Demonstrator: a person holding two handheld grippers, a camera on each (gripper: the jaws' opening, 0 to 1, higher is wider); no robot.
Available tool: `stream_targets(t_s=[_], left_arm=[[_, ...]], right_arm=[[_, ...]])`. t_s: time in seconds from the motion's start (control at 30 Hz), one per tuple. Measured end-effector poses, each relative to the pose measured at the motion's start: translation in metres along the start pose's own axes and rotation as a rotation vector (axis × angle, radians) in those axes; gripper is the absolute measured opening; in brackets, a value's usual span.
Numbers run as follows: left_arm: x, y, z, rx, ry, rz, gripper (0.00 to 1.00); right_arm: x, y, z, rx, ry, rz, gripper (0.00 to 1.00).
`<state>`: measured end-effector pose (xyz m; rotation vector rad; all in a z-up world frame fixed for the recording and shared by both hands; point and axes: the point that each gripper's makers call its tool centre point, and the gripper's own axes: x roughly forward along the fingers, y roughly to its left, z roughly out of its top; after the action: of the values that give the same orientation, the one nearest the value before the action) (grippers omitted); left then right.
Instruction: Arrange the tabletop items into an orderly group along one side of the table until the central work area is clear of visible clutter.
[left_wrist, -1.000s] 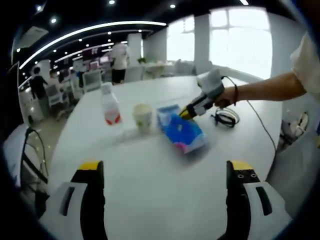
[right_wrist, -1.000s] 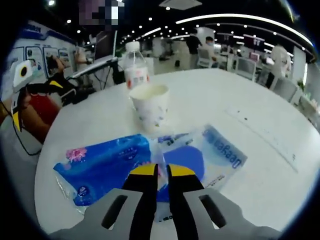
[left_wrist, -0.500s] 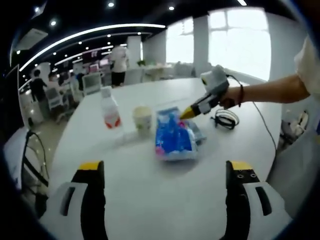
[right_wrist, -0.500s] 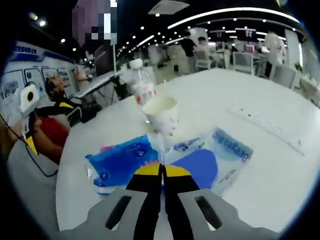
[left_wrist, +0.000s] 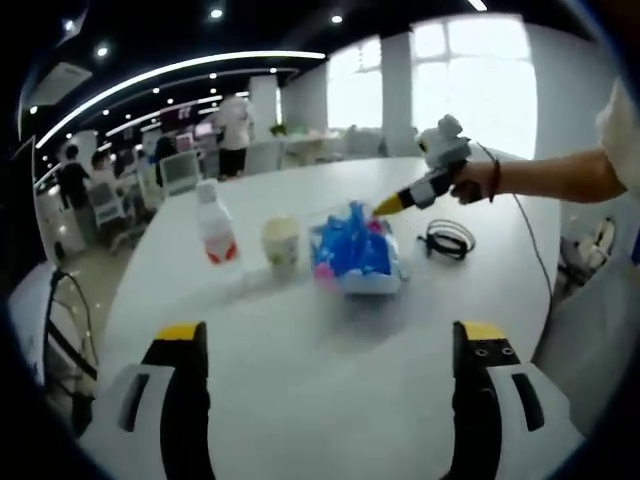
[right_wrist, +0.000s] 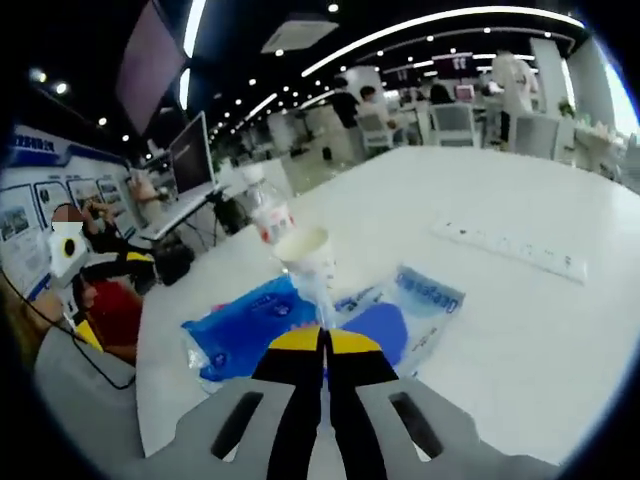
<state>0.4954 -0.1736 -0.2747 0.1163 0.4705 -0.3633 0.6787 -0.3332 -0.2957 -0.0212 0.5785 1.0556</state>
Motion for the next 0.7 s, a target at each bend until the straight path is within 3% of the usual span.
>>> stream_targets(t_s=[0.13, 0.33, 0.43, 0.57, 0.7], left_arm=[[0.000, -0.001, 0.001, 0.000, -0.004, -0.002, 0.99], [-0.002, -0.006, 0.008, -0.027, -0.039, -0.016, 0.98], [-0.001, -0.005, 0.006, -0.014, -0.022, -0.011, 0.97], [-0.001, -0.006, 0.011, -0.037, -0.052, -0.021, 0.97], [0.000, -0.006, 0.009, -0.046, -0.042, -0.028, 0.97]], right_arm=[[-0.014, -0.014, 0.003, 0.043, -0.027, -0.052, 0.01], [-0.048, -0.050, 0.006, 0.133, -0.108, -0.218, 0.01], [-0.064, -0.064, 0.004, 0.194, -0.137, -0.268, 0.01], [-0.077, -0.075, 0.004, 0.269, -0.185, -0.288, 0.01], [-0.090, -0.088, 0.002, 0.349, -0.230, -0.313, 0.01]])
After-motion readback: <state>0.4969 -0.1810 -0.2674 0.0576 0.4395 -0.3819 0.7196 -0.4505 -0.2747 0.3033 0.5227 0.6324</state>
